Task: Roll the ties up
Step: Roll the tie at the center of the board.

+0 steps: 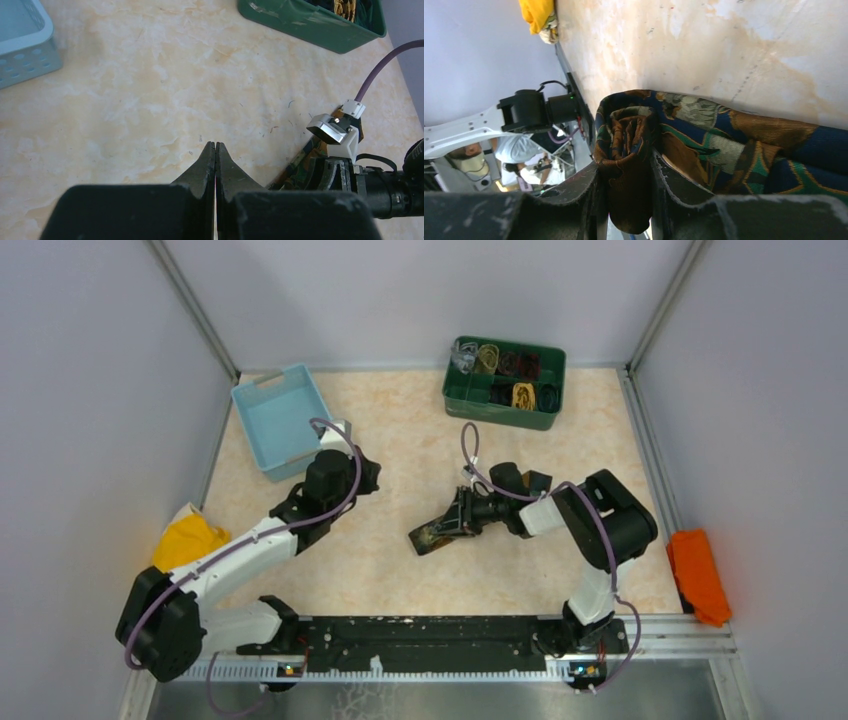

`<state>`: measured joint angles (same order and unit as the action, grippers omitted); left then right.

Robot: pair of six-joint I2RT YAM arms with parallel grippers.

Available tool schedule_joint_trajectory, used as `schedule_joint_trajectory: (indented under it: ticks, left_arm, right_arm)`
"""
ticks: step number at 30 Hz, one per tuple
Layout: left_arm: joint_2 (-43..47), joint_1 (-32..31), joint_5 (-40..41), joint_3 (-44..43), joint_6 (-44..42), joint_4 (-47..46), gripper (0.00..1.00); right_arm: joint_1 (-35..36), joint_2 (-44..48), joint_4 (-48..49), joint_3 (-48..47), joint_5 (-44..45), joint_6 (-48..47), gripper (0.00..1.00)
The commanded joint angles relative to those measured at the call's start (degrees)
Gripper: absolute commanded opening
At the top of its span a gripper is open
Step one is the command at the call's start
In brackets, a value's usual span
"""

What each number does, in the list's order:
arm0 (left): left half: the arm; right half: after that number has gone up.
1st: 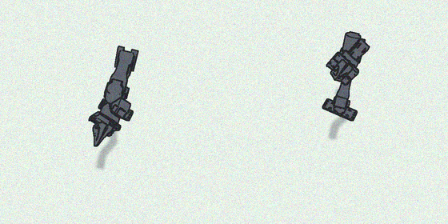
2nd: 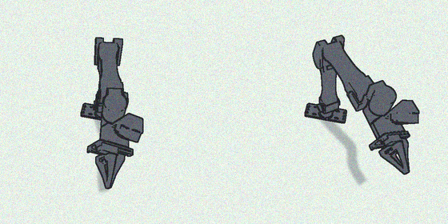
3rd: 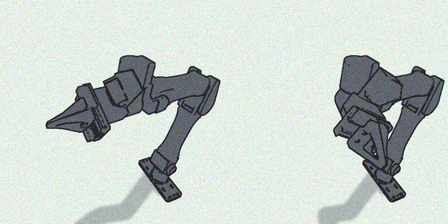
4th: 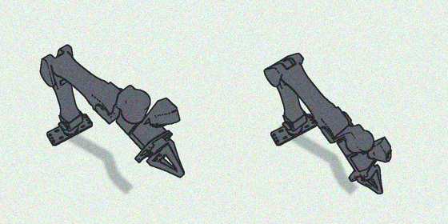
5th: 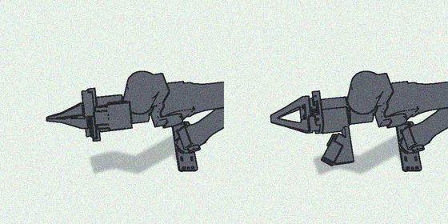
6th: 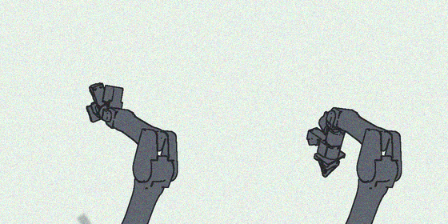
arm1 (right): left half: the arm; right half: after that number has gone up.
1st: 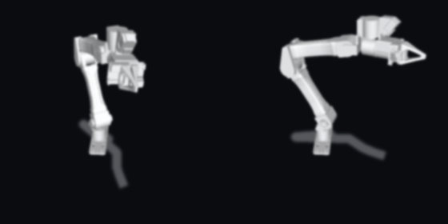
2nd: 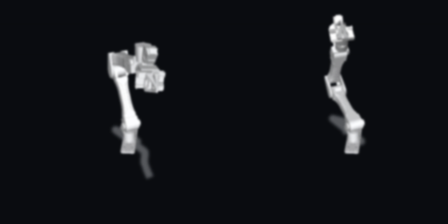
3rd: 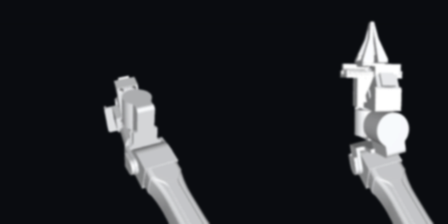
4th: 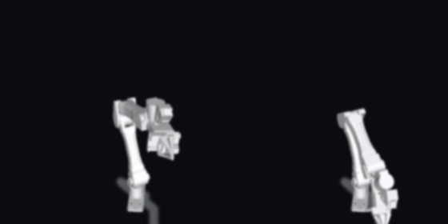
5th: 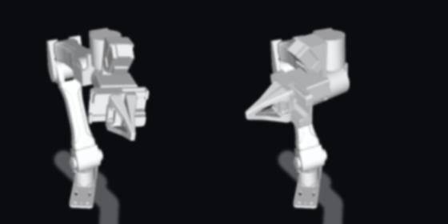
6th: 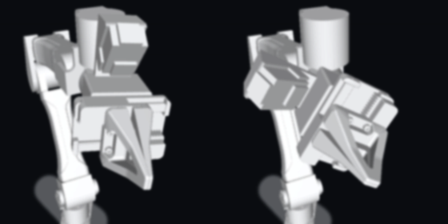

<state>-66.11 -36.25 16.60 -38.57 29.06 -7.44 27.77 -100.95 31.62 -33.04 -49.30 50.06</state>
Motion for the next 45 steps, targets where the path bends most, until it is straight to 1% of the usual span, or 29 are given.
schedule_joint_trajectory:
  ticks: [1,4,6,9,14,16,20,22,25,28,29,30,33,36,38,40,45]
  left_arm:
    - [-1.02,-0.24,-1.69,-1.60,-0.20,-1.41,0.00]
    - [-1.18,-0.25,-1.66,-1.36,-0.35,-1.74,0.00]
    - [-1.28,-0.30,-1.72,-1.31,-0.32,-1.76,0.00]
    - [-1.78,-0.39,-1.92,-1.30,-0.32,-2.01,0.00]
    - [-2.64,-0.48,-2.44,-1.33,-0.19,-2.23,0.00]
    - [-2.70,-0.45,-2.34,-1.19,-0.19,-2.46,0.00]
    - [-4.33,-0.47,-2.93,-1.40,-0.49,-3.57,0.00]
    - [-6.10,-0.47,-4.38,-1.47,-1.29,-5.56,0.00]
    - [-10.97,-0.39,-6.94,-3.00,-2.05,-8.92,0.00]
    - [-18.27,-0.30,-10.15,-7.43,-2.24,-9.74,0.00]
    - [-21.07,-0.26,-11.20,-9.15,-2.25,-9.47,0.00]
    - [-23.65,-0.23,-12.28,-10.88,-2.49,-9.38,0.00]
    - [-30.54,-0.23,-18.52,-13.80,-3.52,-10.74,0.00]
    - [-34.84,-0.31,-22.59,-13.73,-3.06,-13.34,0.00]
    - [-36.79,-0.27,-24.61,-13.38,-2.96,-14.76,0.00]
    - [-38.34,-0.23,-27.23,-12.93,-3.10,-15.95,0.00]
    - [-39.76,-0.41,-32.01,-10.56,-2.10,-19.26,0.00]
  right_arm:
    - [-0.59,0.78,-6.71,-3.15,3.49,-8.41,0.30]
    - [-0.53,2.44,-17.00,-6.57,8.39,-15.54,0.40]
    - [-0.45,3.70,-22.53,-8.79,10.76,-18.91,0.44]
    - [-0.22,5.62,-27.57,-10.78,13.04,-21.63,0.50]
    - [0.96,7.97,-34.17,-12.84,16.79,-24.57,0.54]
    - [1.82,9.40,-35.96,-13.44,18.30,-25.24,0.61]
    - [2.44,13.19,-40.83,-14.84,24.17,-26.79,0.63]
    - [2.54,15.98,-43.23,-15.18,27.07,-27.20,0.63]
    - [2.76,20.48,-45.95,-14.44,32.06,-27.56,0.63]
    - [3.74,24.60,-48.61,-13.38,35.86,-28.20,0.63]
    - [4.31,25.59,-49.48,-13.02,36.70,-28.50,0.63]
    - [5.01,26.48,-50.11,-12.57,37.26,-28.48,0.59]
    - [7.90,28.06,-48.86,-9.14,37.65,-26.54,0.35]
    - [10.90,27.56,-45.82,-5.31,37.92,-24.35,0.13]
    - [11.72,26.29,-43.34,-3.14,38.03,-23.39,0.03]
    - [12.16,24.66,-40.57,-1.74,37.79,-22.53,0.00]
    - [12.74,21.02,-35.41,-0.63,38.65,-21.59,0.00]
